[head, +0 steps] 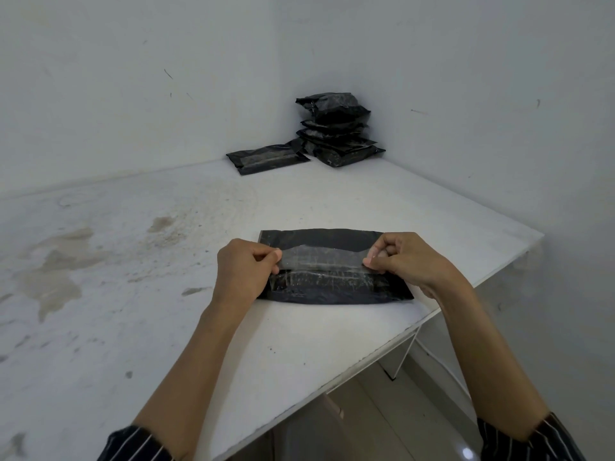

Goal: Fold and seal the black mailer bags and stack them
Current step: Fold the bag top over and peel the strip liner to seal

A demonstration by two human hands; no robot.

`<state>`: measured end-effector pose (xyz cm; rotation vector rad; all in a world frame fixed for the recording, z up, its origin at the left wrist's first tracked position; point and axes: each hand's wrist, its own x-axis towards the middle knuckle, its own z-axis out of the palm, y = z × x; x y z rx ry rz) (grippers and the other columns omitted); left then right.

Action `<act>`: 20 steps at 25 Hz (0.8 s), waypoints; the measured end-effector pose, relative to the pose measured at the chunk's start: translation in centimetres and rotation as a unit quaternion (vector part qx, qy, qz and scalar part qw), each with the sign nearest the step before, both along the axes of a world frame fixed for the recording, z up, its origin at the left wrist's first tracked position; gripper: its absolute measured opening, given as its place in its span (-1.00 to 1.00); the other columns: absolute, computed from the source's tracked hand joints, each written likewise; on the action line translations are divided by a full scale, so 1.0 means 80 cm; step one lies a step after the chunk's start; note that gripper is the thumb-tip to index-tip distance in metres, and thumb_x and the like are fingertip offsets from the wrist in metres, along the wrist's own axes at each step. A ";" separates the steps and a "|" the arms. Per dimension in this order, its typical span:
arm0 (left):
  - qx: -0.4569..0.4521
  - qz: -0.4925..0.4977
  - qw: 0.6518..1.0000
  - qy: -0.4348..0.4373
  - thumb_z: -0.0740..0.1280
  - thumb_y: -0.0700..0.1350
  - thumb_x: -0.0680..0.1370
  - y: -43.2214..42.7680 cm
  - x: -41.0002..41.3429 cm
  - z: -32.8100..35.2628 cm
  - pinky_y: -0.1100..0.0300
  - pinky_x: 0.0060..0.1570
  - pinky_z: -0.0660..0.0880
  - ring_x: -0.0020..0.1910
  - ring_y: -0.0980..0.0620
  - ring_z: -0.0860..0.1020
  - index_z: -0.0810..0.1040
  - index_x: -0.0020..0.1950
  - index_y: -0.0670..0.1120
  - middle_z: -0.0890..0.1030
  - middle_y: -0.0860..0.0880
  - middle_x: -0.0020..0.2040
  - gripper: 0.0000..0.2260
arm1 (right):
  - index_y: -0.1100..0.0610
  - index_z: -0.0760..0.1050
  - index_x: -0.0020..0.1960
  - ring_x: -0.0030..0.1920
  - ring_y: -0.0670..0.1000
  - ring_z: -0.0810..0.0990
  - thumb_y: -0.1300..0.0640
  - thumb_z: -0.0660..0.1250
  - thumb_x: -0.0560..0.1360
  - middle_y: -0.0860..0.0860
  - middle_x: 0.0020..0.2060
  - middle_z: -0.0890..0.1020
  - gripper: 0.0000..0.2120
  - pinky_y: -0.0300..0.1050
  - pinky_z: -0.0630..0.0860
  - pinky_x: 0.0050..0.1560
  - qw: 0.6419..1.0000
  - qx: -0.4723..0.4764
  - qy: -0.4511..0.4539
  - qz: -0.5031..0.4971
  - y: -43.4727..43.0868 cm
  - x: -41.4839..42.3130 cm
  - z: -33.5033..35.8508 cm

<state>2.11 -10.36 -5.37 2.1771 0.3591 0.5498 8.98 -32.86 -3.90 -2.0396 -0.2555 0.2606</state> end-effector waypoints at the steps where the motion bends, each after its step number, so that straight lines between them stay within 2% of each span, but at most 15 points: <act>1: 0.008 0.006 1.000 -0.007 0.36 -0.16 0.52 -0.003 -0.001 -0.001 0.58 -0.41 0.32 -0.49 0.25 0.46 0.71 -0.13 -0.16 0.59 0.03 -0.41 -0.86 | 0.26 0.52 -0.17 -0.33 -0.04 0.52 0.31 0.42 0.43 0.03 -0.39 0.56 -0.93 -0.23 0.49 -0.18 1.000 -0.006 -0.007 -0.002 0.000 -0.001 -0.001; 3: 0.021 0.019 0.999 -0.024 0.34 -0.18 0.53 -0.008 -0.003 -0.002 0.55 -0.37 0.33 -0.40 0.17 0.52 0.70 -0.12 -0.19 0.61 -0.03 -0.37 -0.84 | 0.24 0.52 -0.19 -0.30 0.00 0.50 0.31 0.42 0.44 0.05 -0.38 0.55 -0.92 -0.16 0.46 -0.17 0.999 -0.021 -0.023 -0.007 0.002 -0.002 -0.003; 6: 0.048 0.042 0.997 -0.031 0.33 -0.19 0.54 -0.015 -0.003 -0.006 0.25 -0.20 0.50 -0.29 -0.06 0.60 0.69 -0.10 -0.24 0.66 -0.14 -0.29 -0.82 | 0.23 0.50 -0.19 -0.31 -0.01 0.45 0.28 0.40 0.45 0.00 -0.38 0.51 -0.91 -0.19 0.40 -0.24 0.997 -0.062 -0.052 -0.004 0.005 -0.005 -0.003; 10: 0.105 0.063 0.992 -0.015 0.28 -0.18 0.56 -0.024 -0.004 -0.010 0.00 -0.14 0.56 -0.26 -0.13 0.59 0.68 -0.12 -0.25 0.65 -0.18 -0.26 -0.78 | 0.20 0.47 -0.17 -0.32 -0.09 0.42 0.21 0.39 0.48 -0.02 -0.32 0.48 -0.88 -0.25 0.30 -0.32 0.988 -0.134 -0.077 -0.010 0.010 -0.006 -0.002; 12: 0.153 0.069 0.986 0.000 0.24 -0.15 0.59 -0.027 -0.005 -0.010 0.05 -0.06 0.47 -0.21 -0.10 0.57 0.68 -0.07 -0.19 0.66 -0.14 -0.20 -0.76 | 0.19 0.43 -0.18 -0.30 -0.09 0.42 0.19 0.39 0.48 -0.03 -0.31 0.47 -0.85 -0.25 0.28 -0.34 0.984 -0.159 -0.083 -0.018 0.012 -0.006 0.000; 14: 0.205 0.078 0.975 0.028 0.18 -0.12 0.62 -0.030 -0.005 -0.007 0.16 -0.02 0.22 -0.16 -0.05 0.51 0.65 -0.01 -0.12 0.65 -0.08 -0.12 -0.75 | 0.22 0.41 -0.20 -0.26 -0.01 0.45 0.18 0.39 0.48 0.04 -0.30 0.48 -0.81 -0.22 0.32 -0.32 0.980 -0.179 -0.084 -0.025 0.014 -0.007 0.003; 15: 0.237 0.084 0.967 0.043 0.16 -0.12 0.63 -0.032 -0.005 -0.006 0.16 -0.04 0.13 -0.17 -0.03 0.47 0.64 0.00 -0.09 0.64 -0.06 -0.11 -0.75 | 0.23 0.40 -0.20 -0.24 0.03 0.45 0.18 0.39 0.48 0.08 -0.29 0.48 -0.80 -0.18 0.33 -0.30 0.978 -0.190 -0.083 -0.026 0.015 -0.008 0.004; 18: 0.349 0.108 0.926 0.097 0.15 -0.12 0.62 -0.038 -0.005 -0.004 0.12 0.04 0.13 -0.21 0.01 0.40 0.58 -0.12 -0.02 0.53 0.01 -0.27 -0.77 | 0.20 0.34 -0.23 -0.24 0.05 0.43 0.05 0.43 0.45 0.06 -0.34 0.45 -0.68 -0.15 0.28 -0.32 0.971 -0.216 -0.086 -0.049 0.009 -0.009 -0.001; 20: 0.377 0.123 0.909 0.125 0.17 -0.01 0.62 -0.036 -0.006 -0.003 0.07 0.14 0.19 -0.19 0.00 0.41 0.50 -0.09 -0.03 0.48 0.02 -0.32 -0.81 | 0.17 0.35 -0.22 -0.21 0.04 0.44 0.02 0.45 0.43 0.02 -0.31 0.45 -0.68 -0.14 0.30 -0.29 0.977 -0.179 -0.084 -0.082 -0.001 -0.006 -0.008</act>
